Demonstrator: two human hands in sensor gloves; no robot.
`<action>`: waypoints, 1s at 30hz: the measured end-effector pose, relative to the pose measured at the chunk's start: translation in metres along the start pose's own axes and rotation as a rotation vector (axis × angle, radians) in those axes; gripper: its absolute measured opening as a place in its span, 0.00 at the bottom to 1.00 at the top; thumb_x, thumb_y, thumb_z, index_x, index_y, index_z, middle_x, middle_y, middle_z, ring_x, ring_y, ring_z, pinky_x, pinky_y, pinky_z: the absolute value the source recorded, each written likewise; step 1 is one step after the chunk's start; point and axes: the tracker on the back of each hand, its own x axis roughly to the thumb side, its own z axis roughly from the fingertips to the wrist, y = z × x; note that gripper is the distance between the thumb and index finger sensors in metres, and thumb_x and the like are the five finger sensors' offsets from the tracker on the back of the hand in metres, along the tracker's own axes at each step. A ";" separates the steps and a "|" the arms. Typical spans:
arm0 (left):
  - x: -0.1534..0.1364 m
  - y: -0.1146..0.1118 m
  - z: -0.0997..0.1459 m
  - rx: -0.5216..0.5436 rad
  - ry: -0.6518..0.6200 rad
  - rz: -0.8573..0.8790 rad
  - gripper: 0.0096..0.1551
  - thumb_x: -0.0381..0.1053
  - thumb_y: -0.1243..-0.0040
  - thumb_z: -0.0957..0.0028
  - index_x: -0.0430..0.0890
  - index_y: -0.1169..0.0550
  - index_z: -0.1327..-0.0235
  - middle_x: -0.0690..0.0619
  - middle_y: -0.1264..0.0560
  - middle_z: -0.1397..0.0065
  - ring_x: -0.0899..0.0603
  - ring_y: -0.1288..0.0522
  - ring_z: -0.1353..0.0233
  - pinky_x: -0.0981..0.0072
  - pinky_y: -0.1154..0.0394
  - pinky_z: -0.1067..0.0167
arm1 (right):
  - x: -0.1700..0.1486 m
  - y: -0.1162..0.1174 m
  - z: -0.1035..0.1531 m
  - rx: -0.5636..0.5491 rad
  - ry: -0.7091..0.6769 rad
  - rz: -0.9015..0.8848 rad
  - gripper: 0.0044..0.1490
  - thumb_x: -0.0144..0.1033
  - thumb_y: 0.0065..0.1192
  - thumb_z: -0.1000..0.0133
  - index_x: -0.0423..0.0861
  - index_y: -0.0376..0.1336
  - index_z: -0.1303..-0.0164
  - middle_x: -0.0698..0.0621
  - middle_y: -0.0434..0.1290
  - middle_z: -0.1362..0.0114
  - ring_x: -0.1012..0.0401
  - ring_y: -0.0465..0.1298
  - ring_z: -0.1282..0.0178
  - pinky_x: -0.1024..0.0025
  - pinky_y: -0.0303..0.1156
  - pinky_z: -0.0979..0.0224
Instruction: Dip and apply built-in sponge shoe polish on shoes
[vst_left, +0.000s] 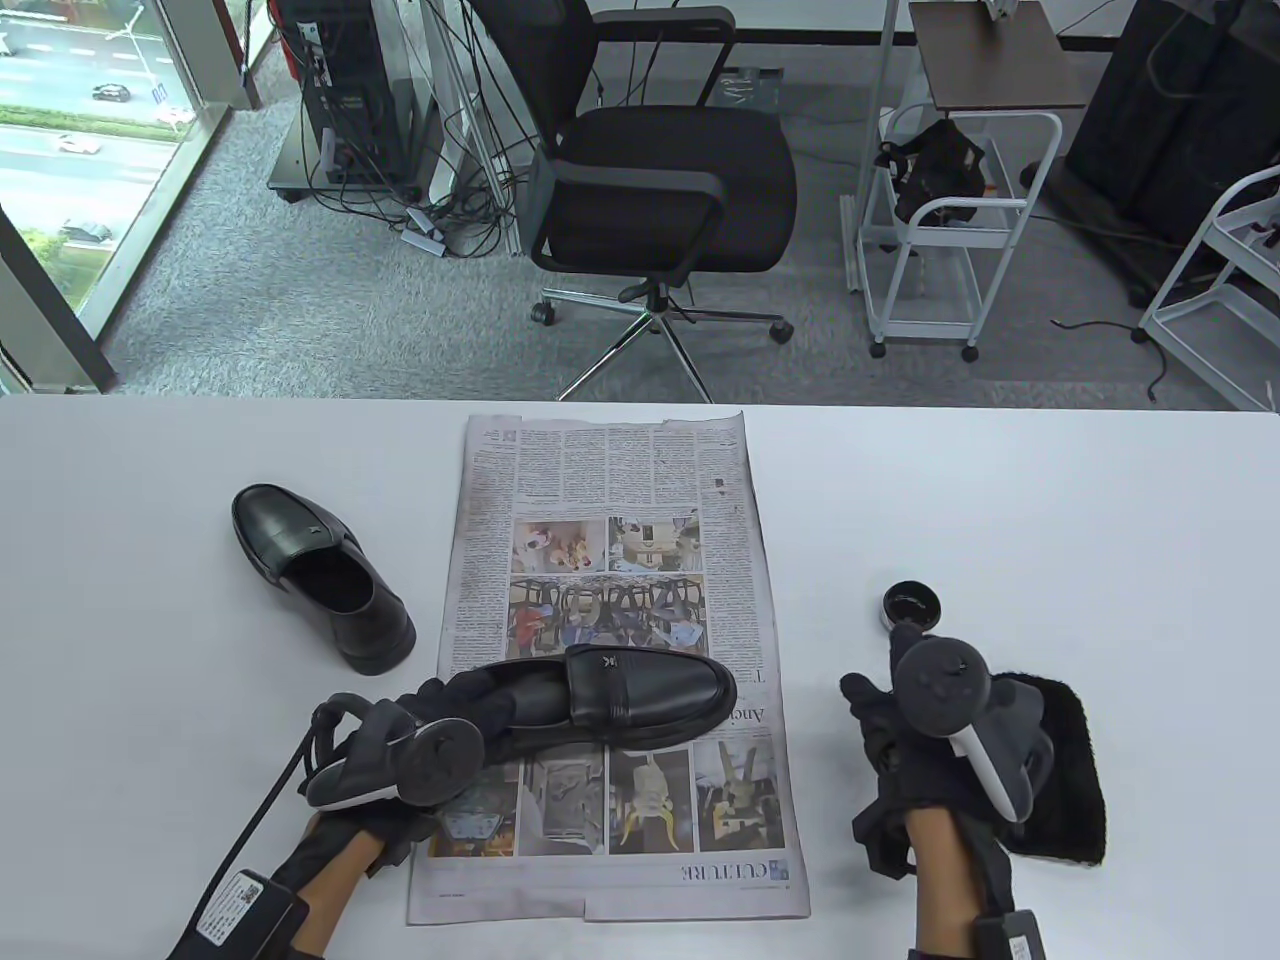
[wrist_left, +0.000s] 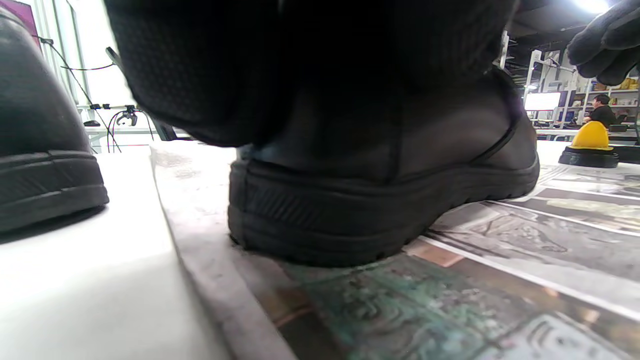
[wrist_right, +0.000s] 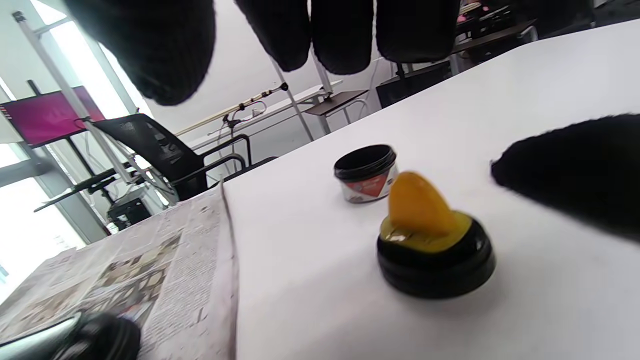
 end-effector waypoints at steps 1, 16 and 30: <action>0.000 -0.001 0.000 0.002 -0.007 -0.008 0.25 0.59 0.44 0.39 0.51 0.23 0.33 0.52 0.29 0.25 0.34 0.19 0.40 0.45 0.20 0.41 | -0.004 -0.006 -0.006 -0.004 0.018 0.004 0.42 0.49 0.66 0.50 0.46 0.60 0.26 0.38 0.62 0.19 0.32 0.63 0.23 0.24 0.54 0.27; 0.001 0.000 0.001 0.056 0.006 -0.006 0.23 0.59 0.41 0.41 0.52 0.19 0.38 0.52 0.25 0.28 0.35 0.16 0.41 0.47 0.18 0.42 | -0.104 0.024 -0.046 0.124 0.367 0.148 0.44 0.44 0.62 0.47 0.41 0.54 0.23 0.34 0.59 0.19 0.32 0.63 0.23 0.24 0.53 0.27; 0.002 0.000 0.000 0.057 -0.001 0.001 0.23 0.59 0.42 0.40 0.51 0.19 0.38 0.52 0.26 0.28 0.35 0.17 0.41 0.46 0.19 0.42 | -0.142 0.040 -0.047 0.275 0.662 0.228 0.39 0.40 0.58 0.47 0.37 0.52 0.28 0.33 0.58 0.27 0.34 0.62 0.31 0.24 0.48 0.26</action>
